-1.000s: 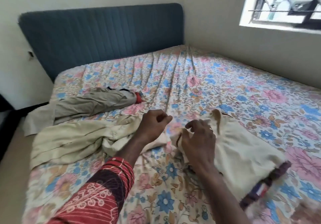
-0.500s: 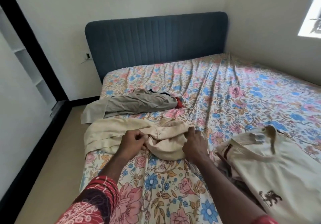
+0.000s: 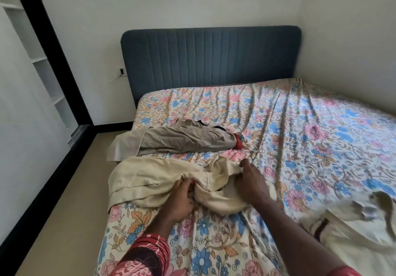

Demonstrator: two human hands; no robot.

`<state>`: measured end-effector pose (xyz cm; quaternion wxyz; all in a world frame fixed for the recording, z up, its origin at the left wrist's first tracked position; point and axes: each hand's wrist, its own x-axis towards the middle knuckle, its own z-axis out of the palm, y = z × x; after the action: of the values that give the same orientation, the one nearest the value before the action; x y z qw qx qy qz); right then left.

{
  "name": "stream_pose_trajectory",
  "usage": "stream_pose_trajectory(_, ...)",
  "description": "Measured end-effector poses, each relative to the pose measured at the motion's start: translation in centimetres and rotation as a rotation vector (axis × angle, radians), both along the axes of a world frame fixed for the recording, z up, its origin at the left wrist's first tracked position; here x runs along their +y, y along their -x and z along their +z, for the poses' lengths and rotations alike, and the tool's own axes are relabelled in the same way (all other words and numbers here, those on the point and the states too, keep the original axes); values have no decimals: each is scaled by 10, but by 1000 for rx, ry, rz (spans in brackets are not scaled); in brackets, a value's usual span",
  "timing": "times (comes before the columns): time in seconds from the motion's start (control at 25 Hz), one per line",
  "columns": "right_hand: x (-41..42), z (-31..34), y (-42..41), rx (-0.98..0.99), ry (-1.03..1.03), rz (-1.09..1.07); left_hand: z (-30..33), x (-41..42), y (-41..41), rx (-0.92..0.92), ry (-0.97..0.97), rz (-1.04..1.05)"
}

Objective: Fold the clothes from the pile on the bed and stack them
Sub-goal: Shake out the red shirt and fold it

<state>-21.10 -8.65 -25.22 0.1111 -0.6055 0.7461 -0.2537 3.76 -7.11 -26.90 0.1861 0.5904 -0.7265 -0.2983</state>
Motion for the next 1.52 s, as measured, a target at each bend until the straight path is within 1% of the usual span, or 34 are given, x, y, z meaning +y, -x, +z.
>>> stream_pose_trajectory(0.04,-11,9,0,76,3,-21,0,-10,0,9,29,4)
stream_pose_trajectory(0.12,-35,30,0,211,-26,-57,10,-33,-2,90,80,44)
stream_pose_trajectory(0.2,-68,49,-11,247,-4,-28,27,-65,-11,194,124,160)
stream_pose_trajectory(0.32,-123,60,-54,322,54,153,44,-101,-40,265,159,298)
stream_pose_trajectory(0.4,-167,56,-91,382,-15,294,44,-111,-66,262,124,338)
stream_pose_trajectory(0.48,-206,38,-119,367,-134,366,37,-111,-88,294,100,368)
stream_pose_trajectory(0.52,-221,27,-129,319,-173,348,33,-109,-97,317,88,380)
stream_pose_trajectory(0.6,-236,2,-140,238,-193,245,29,-103,-112,372,50,405)
stream_pose_trajectory(0.72,-243,-18,-143,282,-177,171,24,-91,-127,417,-30,376)
stream_pose_trajectory(0.76,-240,-13,-143,291,-183,190,26,-85,-129,443,-77,356)
stream_pose_trajectory(0.8,-234,-5,-142,291,-147,218,29,-81,-127,493,-128,341)
stream_pose_trajectory(0.88,-206,14,-142,280,93,237,35,-77,-125,568,-171,337)
stream_pose_trajectory(0.96,-142,39,-143,333,419,202,42,-72,-120,631,-180,357)
stream_pose_trajectory(1.0,-98,49,-139,348,547,203,45,-69,-116,733,-211,369)
stream_pose_trajectory(1.04,-49,54,-133,334,606,219,49,-62,-111,885,-272,382)
stream_pose_trajectory(1.08,-3,48,-123,338,615,238,52,-53,-104,1040,-344,393)
stream_pose_trajectory(1.12,37,32,-113,367,571,263,51,-44,-100,1167,-408,411)
stream_pose_trajectory(1.16,71,11,-101,399,466,267,43,-34,-96,1239,-456,439)
stream_pose_trajectory(1.2,98,-11,-91,412,345,271,33,-22,-92,1251,-486,476)
stream_pose_trajectory(1.24,116,-25,-83,393,236,272,21,-13,-90,1194,-488,540)
stream_pose_trajectory(1.28,125,-33,-76,343,193,284,9,-5,-89,1101,-464,616)
stream_pose_trajectory(1.36,125,-29,-64,152,287,274,-6,6,-88,914,-378,754)
stream_pose_trajectory(1.4,122,-19,-60,38,337,236,-6,12,-87,841,-338,794)
stream_pose_trajectory(1.44,113,-7,-57,-32,368,165,-3,17,-85,782,-301,815)
stream_pose_trajectory(1.48,98,3,-54,-57,359,74,0,20,-84,725,-259,825)
stream_pose_trajectory(1.52,79,14,-51,-87,303,-4,4,25,-82,649,-214,820)
